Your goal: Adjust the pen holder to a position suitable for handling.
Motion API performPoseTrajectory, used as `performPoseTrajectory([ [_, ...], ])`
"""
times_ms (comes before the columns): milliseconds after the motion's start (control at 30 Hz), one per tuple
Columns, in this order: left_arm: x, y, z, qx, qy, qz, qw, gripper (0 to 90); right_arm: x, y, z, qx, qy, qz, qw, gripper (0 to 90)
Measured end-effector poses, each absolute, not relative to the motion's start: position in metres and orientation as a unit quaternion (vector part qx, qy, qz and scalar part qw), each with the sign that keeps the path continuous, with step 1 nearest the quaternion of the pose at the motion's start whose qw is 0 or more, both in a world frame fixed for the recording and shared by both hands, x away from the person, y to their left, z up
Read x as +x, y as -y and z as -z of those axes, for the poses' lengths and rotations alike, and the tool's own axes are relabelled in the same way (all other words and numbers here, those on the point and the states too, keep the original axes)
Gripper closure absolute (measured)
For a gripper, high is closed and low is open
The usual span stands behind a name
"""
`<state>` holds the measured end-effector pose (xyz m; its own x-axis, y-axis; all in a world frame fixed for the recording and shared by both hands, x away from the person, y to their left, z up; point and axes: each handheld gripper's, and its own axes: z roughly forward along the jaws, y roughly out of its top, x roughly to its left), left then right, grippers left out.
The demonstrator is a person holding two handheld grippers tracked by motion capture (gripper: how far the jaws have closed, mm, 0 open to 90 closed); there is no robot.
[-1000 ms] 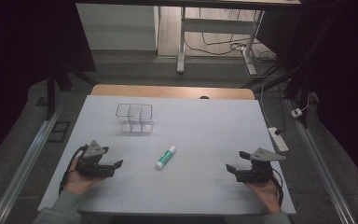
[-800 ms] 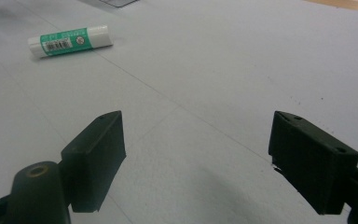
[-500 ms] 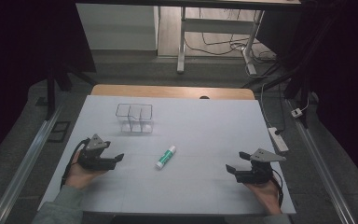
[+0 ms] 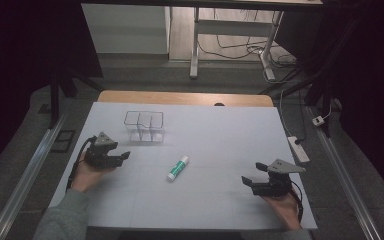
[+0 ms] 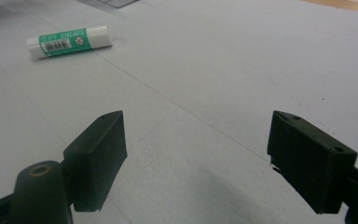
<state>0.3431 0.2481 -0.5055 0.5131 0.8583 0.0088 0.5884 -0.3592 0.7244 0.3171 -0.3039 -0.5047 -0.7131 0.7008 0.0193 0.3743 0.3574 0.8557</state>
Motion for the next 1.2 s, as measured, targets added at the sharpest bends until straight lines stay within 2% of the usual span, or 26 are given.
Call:
performPoseTrajectory([
  [267,0.363,-0.258,0.505,0.793,-0.465,-0.213,0.333,50.5,0.318,0.303,0.506,0.335,-0.805,-0.457,0.175,18.9],
  [700,0.381,-0.267,0.509,0.793,-0.472,-0.211,0.322,88.1,0.318,0.303,0.507,0.335,-0.806,-0.456,0.176,20.0],
  [900,0.401,-0.27,0.511,0.794,-0.483,-0.213,0.303,88.6,0.319,0.303,0.507,0.335,-0.804,-0.458,0.176,20.5],
  [1200,0.418,-0.272,0.513,0.784,-0.489,-0.201,0.327,88.6,0.319,0.303,0.507,0.336,-0.806,-0.454,0.18,20.8],
])
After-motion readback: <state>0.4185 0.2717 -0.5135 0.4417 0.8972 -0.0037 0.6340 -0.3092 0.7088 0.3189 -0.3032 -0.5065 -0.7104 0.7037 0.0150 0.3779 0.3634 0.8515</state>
